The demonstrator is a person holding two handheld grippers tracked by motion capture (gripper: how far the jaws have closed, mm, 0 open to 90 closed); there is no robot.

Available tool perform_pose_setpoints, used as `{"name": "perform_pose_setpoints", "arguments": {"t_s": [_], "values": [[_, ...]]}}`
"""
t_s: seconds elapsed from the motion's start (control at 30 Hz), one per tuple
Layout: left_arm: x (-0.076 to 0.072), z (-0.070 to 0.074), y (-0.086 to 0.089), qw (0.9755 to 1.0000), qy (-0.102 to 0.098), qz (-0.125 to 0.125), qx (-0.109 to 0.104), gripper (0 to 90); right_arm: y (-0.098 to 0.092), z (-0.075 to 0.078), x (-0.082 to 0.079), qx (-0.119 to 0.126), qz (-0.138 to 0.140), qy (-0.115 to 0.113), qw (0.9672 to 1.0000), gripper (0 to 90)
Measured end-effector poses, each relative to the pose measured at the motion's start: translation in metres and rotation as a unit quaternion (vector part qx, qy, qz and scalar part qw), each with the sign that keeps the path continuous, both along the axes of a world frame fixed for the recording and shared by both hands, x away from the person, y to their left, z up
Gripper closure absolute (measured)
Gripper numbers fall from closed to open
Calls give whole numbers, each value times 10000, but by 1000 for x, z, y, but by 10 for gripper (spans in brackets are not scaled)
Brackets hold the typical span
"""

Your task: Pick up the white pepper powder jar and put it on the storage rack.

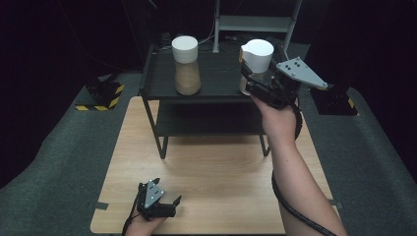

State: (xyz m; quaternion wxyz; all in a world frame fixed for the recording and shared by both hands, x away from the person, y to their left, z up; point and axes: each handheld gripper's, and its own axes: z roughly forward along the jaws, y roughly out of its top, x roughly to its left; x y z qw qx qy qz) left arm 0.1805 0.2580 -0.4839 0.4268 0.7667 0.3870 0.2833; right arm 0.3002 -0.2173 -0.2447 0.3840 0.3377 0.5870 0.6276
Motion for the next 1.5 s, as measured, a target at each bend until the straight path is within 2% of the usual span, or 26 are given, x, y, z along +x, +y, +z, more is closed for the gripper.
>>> {"name": "perform_pose_setpoints", "arguments": {"t_s": [0.27,0.47,1.1,1.4,1.5], "values": [[1,0,1,10000,18,5,-46,6,2,2,11,-23,-39,86,10000,301],[0,0,1,10000,9,-1,-49,6,0,0,17,82,-1,138,9999,301],[0,0,1,10000,4,-25,-14,5,3,1,19,-4,13,134,9999,281],[0,0,0,10000,6,-28,17,5,7,2,10,-90,-83,116,9999,96],[0,0,0,10000,-10,-44,17,6,9,0,7,-110,-133,108,9998,0]]}}
